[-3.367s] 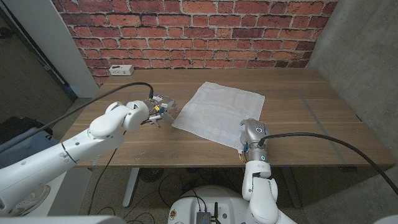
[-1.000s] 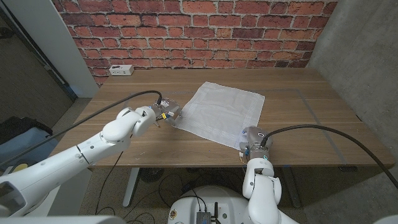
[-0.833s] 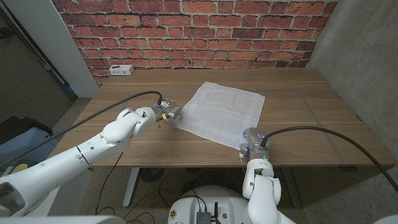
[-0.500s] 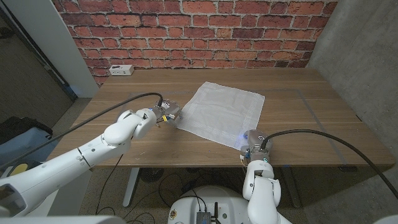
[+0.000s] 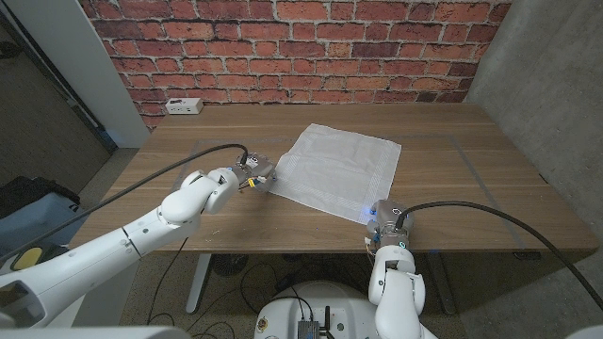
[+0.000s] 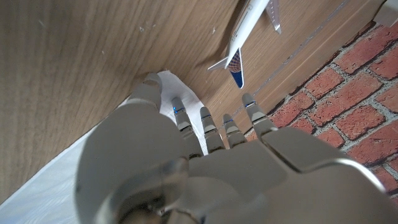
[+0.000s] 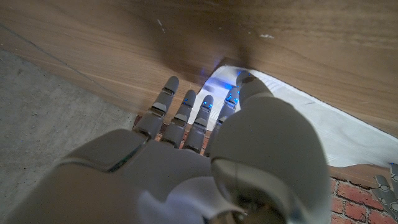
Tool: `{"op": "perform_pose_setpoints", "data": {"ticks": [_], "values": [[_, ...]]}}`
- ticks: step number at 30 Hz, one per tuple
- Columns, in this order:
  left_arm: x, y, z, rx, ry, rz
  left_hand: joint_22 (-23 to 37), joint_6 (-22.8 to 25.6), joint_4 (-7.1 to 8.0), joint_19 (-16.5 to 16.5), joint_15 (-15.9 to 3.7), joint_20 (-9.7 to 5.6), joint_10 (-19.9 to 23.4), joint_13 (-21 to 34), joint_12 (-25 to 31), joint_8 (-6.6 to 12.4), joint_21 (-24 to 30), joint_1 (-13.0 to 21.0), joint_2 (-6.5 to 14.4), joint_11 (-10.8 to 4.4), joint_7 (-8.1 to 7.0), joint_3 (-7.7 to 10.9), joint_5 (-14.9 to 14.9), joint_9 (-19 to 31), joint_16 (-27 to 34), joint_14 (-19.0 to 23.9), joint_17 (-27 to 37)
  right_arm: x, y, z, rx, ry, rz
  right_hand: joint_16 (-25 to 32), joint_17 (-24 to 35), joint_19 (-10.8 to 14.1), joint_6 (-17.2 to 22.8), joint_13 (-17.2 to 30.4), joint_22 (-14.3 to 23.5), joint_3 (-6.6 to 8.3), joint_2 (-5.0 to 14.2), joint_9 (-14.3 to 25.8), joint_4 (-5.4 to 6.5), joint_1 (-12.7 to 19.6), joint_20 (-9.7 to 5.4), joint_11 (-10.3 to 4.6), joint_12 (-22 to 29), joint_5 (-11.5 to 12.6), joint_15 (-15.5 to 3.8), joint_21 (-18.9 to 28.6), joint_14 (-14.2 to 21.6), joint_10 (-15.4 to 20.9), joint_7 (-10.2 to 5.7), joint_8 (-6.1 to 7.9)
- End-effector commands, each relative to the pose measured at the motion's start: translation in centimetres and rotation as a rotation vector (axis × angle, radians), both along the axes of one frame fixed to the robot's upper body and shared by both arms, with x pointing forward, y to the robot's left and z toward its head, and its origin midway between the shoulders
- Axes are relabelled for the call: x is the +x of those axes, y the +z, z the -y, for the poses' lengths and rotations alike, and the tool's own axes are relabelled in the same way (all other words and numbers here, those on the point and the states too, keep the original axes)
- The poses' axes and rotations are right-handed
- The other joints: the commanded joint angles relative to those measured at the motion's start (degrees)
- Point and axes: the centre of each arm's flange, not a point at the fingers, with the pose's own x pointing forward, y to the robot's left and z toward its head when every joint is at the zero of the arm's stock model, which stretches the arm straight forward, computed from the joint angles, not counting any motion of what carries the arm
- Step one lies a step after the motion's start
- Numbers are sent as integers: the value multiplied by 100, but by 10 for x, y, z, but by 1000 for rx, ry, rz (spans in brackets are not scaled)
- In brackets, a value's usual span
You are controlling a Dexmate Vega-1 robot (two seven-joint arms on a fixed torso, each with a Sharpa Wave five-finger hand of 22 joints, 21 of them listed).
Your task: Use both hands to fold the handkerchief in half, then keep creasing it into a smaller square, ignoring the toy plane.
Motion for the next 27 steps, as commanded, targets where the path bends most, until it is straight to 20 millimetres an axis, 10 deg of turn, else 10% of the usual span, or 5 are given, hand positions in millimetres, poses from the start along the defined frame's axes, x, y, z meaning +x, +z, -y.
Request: {"op": "perform_pose_setpoints", "data": {"ticks": [1, 11, 27], "values": [[7, -11, -4, -24, 10, -9, 35, 487, 11, 103, -52, -11, 197, 12, 74, 134, -27, 60, 277, -8, 175, 91, -43, 43, 21, 117, -4, 6, -12, 4, 4, 2, 11, 196, 90, 133, 597, -17, 18, -15, 67, 11, -42, 111, -56, -96, 108, 8, -905, 19, 243, 331, 73, 154], [9, -18, -12, -32, 28, 46, 39, 2117, -121, 367, -309, -130, 799, -8, 169, 455, -14, 413, 491, -152, 588, 129, -163, 79, 12, 491, -27, 10, -23, 9, -6, 1, 79, 545, 278, 376, 2091, 15, 37, -84, 250, 33, -141, 492, -213, -227, 388, -152, -1014, 115, 754, 1138, 606, 486], [4, -14, -13, -82, 4, 155, 69, 2039, -56, 451, -296, -231, 748, 28, 66, 483, 10, 661, 795, -85, 964, 236, -160, 397, -21, 596, -10, 1, -10, 13, 40, -13, 295, 604, 290, 506, 2186, 45, 42, -60, 370, 31, -113, 577, -288, -241, 496, -200, -1022, 177, 966, 1412, 695, 449]]}}
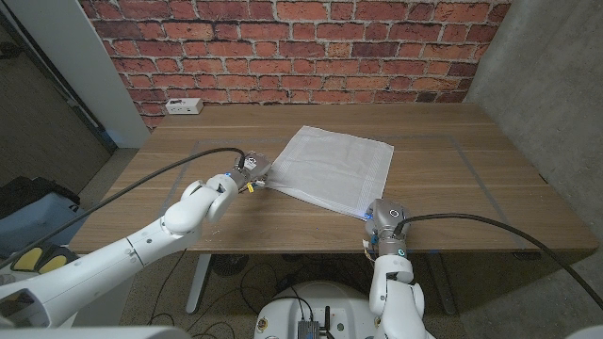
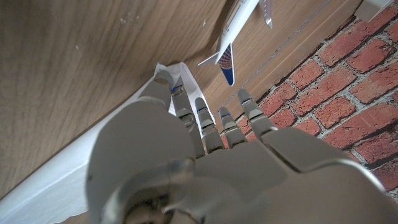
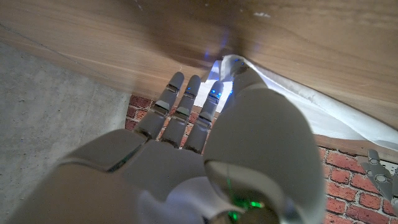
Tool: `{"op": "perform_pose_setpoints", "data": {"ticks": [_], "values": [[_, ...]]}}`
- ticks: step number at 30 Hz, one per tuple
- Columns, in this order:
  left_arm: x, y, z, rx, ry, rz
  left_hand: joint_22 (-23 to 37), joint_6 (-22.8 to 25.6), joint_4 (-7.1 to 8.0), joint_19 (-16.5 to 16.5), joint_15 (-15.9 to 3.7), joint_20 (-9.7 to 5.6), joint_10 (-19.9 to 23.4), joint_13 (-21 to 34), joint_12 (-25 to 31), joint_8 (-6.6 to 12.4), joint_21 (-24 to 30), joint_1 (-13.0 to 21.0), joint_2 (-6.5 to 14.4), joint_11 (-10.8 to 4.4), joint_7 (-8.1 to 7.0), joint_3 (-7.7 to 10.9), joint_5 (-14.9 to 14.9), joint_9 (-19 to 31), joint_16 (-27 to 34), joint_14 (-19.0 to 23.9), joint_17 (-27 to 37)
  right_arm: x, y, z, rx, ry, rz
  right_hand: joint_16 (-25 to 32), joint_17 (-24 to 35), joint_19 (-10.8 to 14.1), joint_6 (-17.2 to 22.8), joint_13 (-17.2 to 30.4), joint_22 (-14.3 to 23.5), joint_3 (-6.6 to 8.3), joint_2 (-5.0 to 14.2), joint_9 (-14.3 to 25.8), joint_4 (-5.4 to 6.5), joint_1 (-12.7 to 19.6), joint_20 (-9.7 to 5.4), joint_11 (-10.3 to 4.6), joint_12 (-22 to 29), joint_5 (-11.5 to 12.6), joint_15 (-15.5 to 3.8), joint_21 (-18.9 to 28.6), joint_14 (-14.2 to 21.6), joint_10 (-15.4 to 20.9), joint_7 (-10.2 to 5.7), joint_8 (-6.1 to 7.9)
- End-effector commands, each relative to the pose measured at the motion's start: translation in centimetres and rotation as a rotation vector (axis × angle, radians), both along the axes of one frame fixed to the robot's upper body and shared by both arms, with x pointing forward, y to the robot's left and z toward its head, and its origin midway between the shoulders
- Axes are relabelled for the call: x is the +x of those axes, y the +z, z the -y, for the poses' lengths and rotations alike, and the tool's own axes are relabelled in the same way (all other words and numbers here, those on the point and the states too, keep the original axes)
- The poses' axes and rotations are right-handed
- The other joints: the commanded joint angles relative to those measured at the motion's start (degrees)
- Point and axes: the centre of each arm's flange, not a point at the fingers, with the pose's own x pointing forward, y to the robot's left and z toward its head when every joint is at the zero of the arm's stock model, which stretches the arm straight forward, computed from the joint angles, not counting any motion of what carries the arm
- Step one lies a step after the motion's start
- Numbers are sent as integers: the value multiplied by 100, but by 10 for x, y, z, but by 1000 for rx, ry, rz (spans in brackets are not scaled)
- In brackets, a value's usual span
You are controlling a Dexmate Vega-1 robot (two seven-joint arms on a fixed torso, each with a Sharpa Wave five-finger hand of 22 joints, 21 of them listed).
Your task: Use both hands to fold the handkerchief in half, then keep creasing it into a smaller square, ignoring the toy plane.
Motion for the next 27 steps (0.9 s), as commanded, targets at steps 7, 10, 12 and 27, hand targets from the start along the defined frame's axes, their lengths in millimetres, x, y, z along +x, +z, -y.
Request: {"op": "perform_pose_setpoints", "data": {"ticks": [7, 10, 12, 27], "values": [[-11, 20, 0, -67, -20, 138, 99, -1168, 675, -106, 135, -7, -601, 209, -223, 322, 54, -90, 393, 150, 222, 658, 103, 1082, 32, -301, 206, -15, 14, 10, 54, -54, 215, 33, 3, 75, 386, 38, 29, 37, 85, 39, 11, 67, -24, -35, 31, -30, -987, 40, 117, 83, 463, -48], [-15, 26, 1, -73, -26, 147, 117, -1378, 870, -156, 182, -14, -754, 269, -248, 511, 77, -131, 414, 149, 250, 873, 124, 1384, 53, -400, 258, -20, 16, 10, 56, -67, 251, 22, -7, 82, 386, 42, 30, 41, 98, 43, 16, 69, -25, -37, 31, -35, -981, 45, 125, 87, 468, -53], [-18, 29, 3, -70, -27, 152, 130, -1605, 999, -191, 229, -26, -861, 320, -255, 644, 100, -158, 401, 193, 283, 1026, 128, 1622, 69, -468, 295, -24, 17, 11, 60, -76, 269, 9, -18, 87, 390, 45, 30, 44, 102, 45, 19, 70, -20, -39, 33, -38, -976, 49, 128, 94, 475, -54], [-41, 44, 10, -60, -58, 223, 142, -1924, 1142, -304, 284, -72, -950, 428, -220, 1063, 139, -180, 368, 203, 351, 1293, 96, 2168, 95, -645, 363, -43, 20, 14, 53, -132, 383, -58, -77, 91, 395, 51, 28, 59, 123, 60, 28, 76, -20, -52, 19, -58, -982, 58, 164, 104, 489, -70]]}}
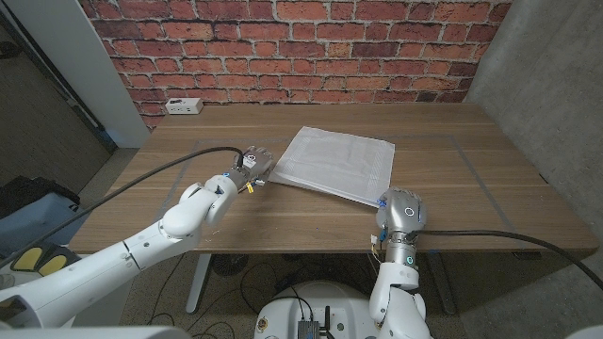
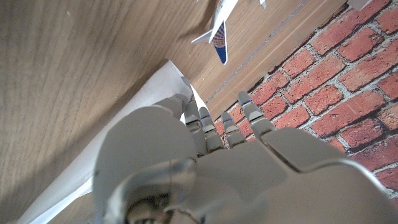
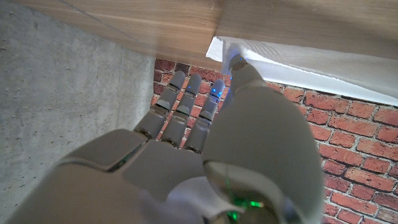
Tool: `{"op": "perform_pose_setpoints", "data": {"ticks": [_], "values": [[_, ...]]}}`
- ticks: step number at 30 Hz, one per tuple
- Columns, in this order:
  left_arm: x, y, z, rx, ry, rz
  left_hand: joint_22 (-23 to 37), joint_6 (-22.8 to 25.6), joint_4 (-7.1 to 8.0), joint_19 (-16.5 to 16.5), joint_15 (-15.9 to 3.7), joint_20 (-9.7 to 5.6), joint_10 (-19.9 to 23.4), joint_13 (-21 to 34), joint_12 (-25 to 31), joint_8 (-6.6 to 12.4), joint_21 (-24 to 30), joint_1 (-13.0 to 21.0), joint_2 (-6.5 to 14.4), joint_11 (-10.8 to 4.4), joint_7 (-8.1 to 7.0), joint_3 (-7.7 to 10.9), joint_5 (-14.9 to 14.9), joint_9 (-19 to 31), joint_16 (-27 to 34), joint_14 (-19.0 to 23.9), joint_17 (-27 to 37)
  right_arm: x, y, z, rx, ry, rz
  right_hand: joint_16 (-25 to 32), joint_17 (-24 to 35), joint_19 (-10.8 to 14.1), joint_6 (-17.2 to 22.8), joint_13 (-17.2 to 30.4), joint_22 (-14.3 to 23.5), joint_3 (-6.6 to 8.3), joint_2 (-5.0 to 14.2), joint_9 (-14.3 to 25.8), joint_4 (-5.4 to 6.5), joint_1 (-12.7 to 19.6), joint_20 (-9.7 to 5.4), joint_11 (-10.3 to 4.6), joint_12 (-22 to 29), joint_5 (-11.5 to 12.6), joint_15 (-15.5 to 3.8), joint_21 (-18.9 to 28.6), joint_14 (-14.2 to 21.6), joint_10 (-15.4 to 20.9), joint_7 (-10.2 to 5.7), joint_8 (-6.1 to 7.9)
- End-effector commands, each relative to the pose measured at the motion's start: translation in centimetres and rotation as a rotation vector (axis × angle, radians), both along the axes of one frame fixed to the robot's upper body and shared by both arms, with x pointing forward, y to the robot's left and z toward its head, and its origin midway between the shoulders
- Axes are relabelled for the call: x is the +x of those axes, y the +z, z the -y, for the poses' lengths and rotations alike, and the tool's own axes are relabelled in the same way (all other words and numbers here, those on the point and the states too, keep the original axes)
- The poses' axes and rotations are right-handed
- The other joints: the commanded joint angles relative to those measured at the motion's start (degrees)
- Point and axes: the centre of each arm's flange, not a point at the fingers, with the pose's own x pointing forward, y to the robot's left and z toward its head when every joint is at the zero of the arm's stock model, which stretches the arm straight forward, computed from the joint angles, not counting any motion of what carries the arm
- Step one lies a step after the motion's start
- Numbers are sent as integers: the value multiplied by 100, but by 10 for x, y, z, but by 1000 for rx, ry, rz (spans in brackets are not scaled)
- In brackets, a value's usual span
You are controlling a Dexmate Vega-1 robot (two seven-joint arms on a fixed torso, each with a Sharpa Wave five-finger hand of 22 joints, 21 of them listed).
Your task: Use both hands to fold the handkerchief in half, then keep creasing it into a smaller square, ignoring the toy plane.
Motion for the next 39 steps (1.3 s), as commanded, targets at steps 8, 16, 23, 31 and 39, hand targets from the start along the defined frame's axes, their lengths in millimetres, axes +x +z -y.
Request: {"op": "perform_pose_setpoints", "data": {"ticks": [8, 16, 23, 31, 39], "values": [[-34, 18, 8, 4, -30, 100, 8, -158, 23, -95, 28, 3, -63, 67, 18, 211, 36, -15, 0, 5, 32, 141, -36, 255, 43, -100, 54, -27, 9, -2, -17, -50, 147, -65, -23, 40, 241, 22, 27, 46, 62, 39, 22, 8, -11, 16, 10, -23, -958, 46, 87, 49, 210, 8], [-50, 19, 5, -3, -35, 137, 6, -222, 25, -108, 21, 5, -73, 96, 31, 340, 53, -14, -8, -5, 45, 179, -56, 399, 62, -122, 71, -37, 10, -3, -31, -63, 186, -78, -33, 24, 257, 20, 26, 39, 62, 45, 29, -1, -5, -16, -1, -35, -965, 43, 113, 60, 185, 7], [-62, 18, 3, -6, -45, 165, 5, -244, 13, -113, 15, -3, -70, 115, 41, 435, 66, -11, -19, -2, 59, 187, -71, 493, 78, -122, 78, -45, 7, -5, -35, -64, 205, -81, -33, 21, 262, 19, 25, 32, 62, 48, 32, -3, -1, -7, -10, -46, -971, 45, 139, 68, 184, 2], [-75, 16, 1, -12, -66, 194, 4, -273, 3, -117, 13, -5, -66, 134, 52, 534, 81, -10, -23, -4, 62, 195, -82, 592, 93, -123, 83, -57, 5, -8, -46, -78, 227, -82, -29, 23, 266, 18, 25, 21, 58, 50, 32, -3, 2, 1, -20, -57, -973, 49, 156, 72, 171, -3], [-88, 15, -1, -20, -81, 230, 3, -307, -8, -114, 11, -10, -43, 155, 70, 646, 102, -11, -25, -8, 45, 202, -91, 701, 109, -123, 89, -65, 2, -10, -52, -89, 258, -101, -39, 31, 275, 20, 24, 23, 63, 52, 32, -1, 4, 6, -22, -64, -970, 55, 162, 90, 174, -6]]}}
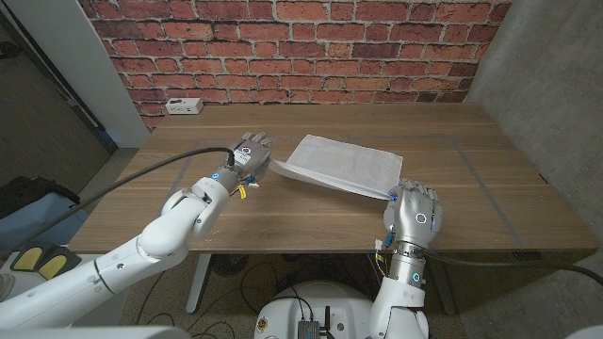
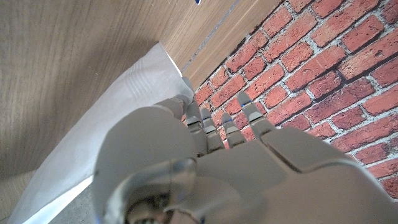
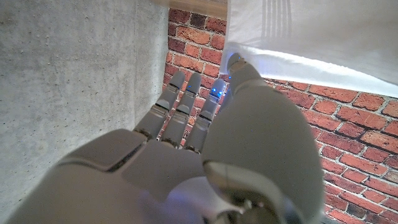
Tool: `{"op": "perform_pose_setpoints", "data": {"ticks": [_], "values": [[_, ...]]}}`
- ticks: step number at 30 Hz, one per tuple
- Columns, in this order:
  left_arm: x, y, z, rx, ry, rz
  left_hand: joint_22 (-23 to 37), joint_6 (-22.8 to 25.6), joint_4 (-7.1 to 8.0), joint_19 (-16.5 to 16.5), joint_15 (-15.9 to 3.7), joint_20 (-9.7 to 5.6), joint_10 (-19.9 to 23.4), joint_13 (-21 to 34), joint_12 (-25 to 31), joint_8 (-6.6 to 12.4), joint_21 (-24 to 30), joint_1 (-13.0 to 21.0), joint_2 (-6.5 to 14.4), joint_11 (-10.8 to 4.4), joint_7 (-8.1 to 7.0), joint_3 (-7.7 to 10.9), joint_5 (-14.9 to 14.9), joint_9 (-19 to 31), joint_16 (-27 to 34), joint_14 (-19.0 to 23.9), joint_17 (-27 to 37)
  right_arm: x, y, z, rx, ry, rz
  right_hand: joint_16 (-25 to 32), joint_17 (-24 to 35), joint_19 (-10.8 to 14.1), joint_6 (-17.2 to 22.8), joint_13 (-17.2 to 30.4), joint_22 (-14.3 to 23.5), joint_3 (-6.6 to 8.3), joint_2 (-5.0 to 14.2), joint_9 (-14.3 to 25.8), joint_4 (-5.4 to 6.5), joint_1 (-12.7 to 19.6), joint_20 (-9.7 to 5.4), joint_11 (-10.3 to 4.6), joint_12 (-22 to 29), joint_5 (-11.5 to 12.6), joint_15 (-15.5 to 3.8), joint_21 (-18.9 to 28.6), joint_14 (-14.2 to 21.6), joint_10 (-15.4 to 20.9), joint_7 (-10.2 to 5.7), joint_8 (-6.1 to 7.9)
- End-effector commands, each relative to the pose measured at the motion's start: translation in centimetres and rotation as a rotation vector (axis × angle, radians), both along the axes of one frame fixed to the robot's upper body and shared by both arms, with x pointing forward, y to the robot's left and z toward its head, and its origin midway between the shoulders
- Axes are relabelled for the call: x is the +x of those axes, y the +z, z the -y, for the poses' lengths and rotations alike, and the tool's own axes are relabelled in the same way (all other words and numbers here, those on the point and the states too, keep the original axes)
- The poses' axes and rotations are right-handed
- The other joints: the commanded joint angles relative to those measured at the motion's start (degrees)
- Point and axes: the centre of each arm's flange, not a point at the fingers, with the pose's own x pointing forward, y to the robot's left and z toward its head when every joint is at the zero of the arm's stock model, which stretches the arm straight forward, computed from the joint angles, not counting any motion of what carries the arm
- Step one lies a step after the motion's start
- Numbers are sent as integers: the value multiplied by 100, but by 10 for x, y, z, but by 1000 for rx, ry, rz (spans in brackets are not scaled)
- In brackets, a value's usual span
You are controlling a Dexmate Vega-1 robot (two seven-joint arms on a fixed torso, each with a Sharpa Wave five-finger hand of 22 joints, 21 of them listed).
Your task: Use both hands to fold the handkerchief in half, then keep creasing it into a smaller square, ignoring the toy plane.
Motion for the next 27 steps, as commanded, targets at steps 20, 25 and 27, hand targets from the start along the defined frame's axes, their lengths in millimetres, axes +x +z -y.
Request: {"op": "perform_pose_setpoints", "data": {"ticks": [20, 25, 27], "values": [[-32, 8, -5, -28, -24, 120, 16, -83, -52, -46, 4, 8, 29, 71, 61, 304, 74, -19, -36, -20, 0, 14, -45, 273, 45, -5, 6, -13, 14, 4, -52, -25, 68, -48, 10, 36, 170, 28, 23, -13, 69, 36, 12, -2, 4, -16, -44, -48, -975, 24, 62, 49, 56, 32], [-28, 12, -4, -33, -13, 115, 15, -108, -62, -56, 0, 8, 22, 82, 61, 364, 83, -22, -39, -15, -9, 10, -47, 331, 50, -5, 4, -6, 21, 8, -66, -21, 57, -58, 7, 38, 178, 27, 22, -16, 69, 37, 15, -8, 9, -10, -53, -54, -975, 26, 67, 48, 55, 31], [-28, 12, -3, -34, -10, 113, 14, -106, -65, -59, -3, 11, 17, 86, 60, 394, 87, -24, -40, -11, -25, 8, -47, 354, 51, -8, 3, -4, 21, 8, -65, -24, 54, -61, 5, 31, 173, 26, 22, -16, 73, 37, 19, -13, 8, -13, -58, -55, -970, 24, 71, 44, 48, 28]]}}
